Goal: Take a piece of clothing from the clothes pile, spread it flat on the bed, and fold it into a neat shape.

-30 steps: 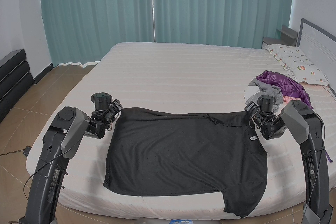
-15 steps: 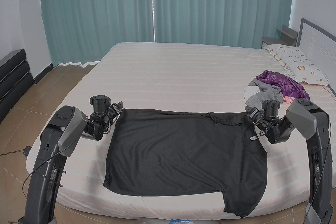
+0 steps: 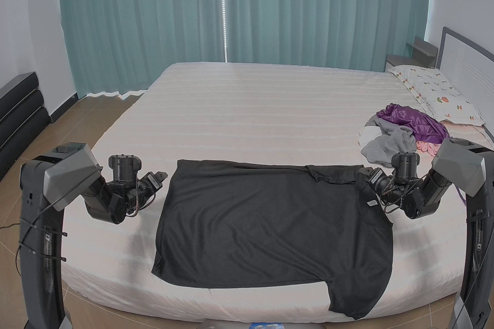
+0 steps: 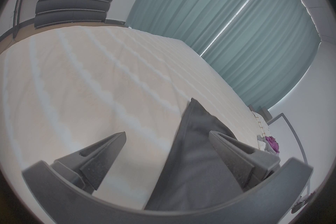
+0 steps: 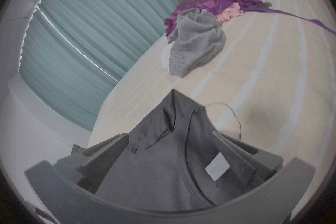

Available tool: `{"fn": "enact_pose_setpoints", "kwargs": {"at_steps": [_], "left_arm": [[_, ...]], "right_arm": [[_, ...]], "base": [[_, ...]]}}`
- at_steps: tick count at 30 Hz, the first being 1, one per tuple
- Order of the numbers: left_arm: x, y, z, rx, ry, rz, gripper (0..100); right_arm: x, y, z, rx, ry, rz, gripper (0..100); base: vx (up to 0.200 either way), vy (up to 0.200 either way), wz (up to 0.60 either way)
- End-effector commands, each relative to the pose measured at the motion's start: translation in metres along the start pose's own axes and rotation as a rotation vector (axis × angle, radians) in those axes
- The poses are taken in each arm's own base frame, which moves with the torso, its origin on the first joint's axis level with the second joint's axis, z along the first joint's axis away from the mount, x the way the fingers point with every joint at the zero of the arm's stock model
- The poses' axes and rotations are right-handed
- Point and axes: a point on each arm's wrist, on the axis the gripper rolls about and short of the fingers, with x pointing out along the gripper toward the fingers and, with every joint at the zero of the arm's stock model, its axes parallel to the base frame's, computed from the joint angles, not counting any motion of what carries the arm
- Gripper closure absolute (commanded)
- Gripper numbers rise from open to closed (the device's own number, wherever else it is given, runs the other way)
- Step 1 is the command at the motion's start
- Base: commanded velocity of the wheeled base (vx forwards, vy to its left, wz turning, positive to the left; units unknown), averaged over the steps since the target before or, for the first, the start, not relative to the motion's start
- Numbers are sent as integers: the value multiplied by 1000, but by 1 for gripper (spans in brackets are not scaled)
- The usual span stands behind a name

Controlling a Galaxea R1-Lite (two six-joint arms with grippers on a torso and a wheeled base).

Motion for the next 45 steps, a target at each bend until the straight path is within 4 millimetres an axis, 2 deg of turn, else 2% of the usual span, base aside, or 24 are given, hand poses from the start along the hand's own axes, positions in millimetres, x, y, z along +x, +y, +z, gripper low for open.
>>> {"fn": "enact_pose_setpoints", "kwargs": {"at_steps": [1, 4, 7, 9, 13, 16, 20, 24, 36, 40, 43, 45], "left_arm": [[-97, 1, 2, -39, 13, -67, 0], [-110, 10, -7, -45, 26, -49, 0], [-114, 15, -10, -58, 29, -37, 0], [-120, 18, -12, -117, 25, -35, 0], [-121, 21, -17, -213, 33, -40, 0], [-116, 25, -21, -221, 28, -41, 0], [-122, 33, -27, -227, 35, -29, 0], [-126, 39, -29, -234, 34, -17, 0], [-125, 44, -30, -239, 39, 1, 0], [-125, 44, -31, -238, 40, 0, 0], [-123, 45, -33, -239, 46, 7, 0], [-123, 46, -34, -238, 50, 8, 0]], "right_arm": [[-3, 27, -22, 73, 132, -11, 0], [8, 39, -25, 67, 163, -21, 0], [14, 44, -25, 62, 183, -35, 0], [25, 51, -21, 60, 200, -47, 0], [49, 50, -15, 70, 222, -65, 0], [65, 47, -9, 79, 231, -99, 0], [80, 47, -2, 85, 229, -108, 0], [94, 49, -8, 81, 240, -115, 0], [102, 62, -7, 82, 233, -94, 0], [109, 53, -17, 75, 245, -104, 0], [114, 58, -21, 71, 211, -33, 0], [118, 62, -16, 72, 128, 56, 0]], "base": [[0, 0, 0], [0, 0, 0], [0, 0, 0], [0, 0, 0], [0, 0, 0], [0, 0, 0], [0, 0, 0], [0, 0, 0], [0, 0, 0], [0, 0, 0], [0, 0, 0], [0, 0, 0]]}}
